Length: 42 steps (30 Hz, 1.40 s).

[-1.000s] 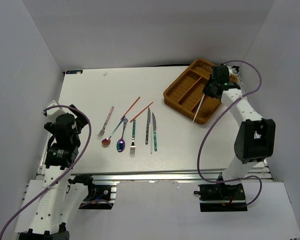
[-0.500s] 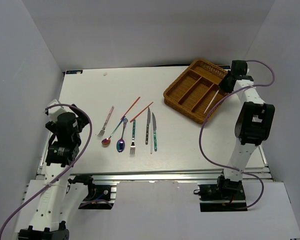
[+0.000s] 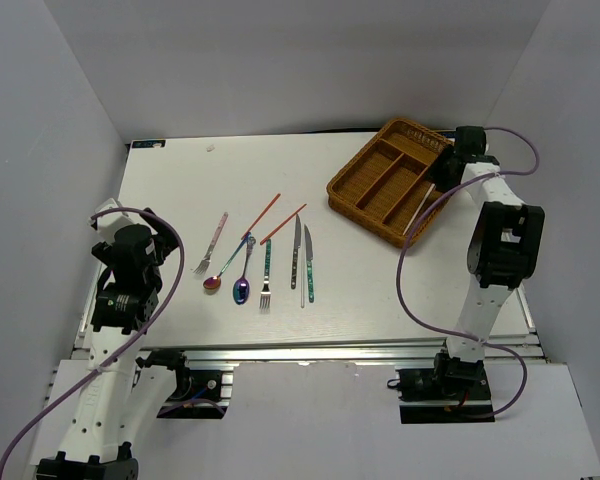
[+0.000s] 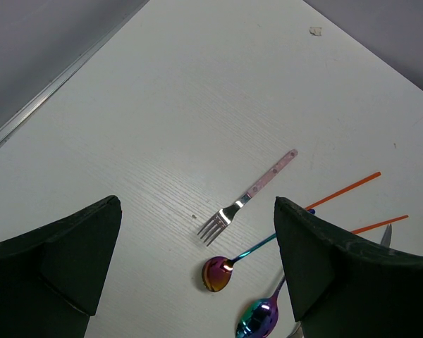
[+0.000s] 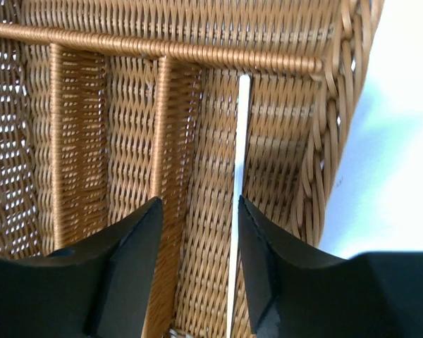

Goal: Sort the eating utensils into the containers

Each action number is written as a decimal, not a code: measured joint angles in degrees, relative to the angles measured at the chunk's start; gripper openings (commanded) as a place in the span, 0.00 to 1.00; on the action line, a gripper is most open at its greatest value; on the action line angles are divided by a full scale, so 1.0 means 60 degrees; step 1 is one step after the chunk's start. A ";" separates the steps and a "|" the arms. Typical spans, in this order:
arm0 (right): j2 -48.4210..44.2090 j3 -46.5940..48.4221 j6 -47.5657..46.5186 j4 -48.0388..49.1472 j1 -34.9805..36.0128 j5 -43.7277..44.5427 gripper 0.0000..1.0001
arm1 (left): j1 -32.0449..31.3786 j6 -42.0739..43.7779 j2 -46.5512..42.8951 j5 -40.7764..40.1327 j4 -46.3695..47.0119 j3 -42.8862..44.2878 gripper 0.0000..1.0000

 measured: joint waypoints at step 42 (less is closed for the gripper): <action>-0.0980 -0.2820 0.1366 -0.0543 0.9992 0.4116 0.35 | 0.0000 -0.0007 0.0095 0.0007 -0.0004 0.0000 0.98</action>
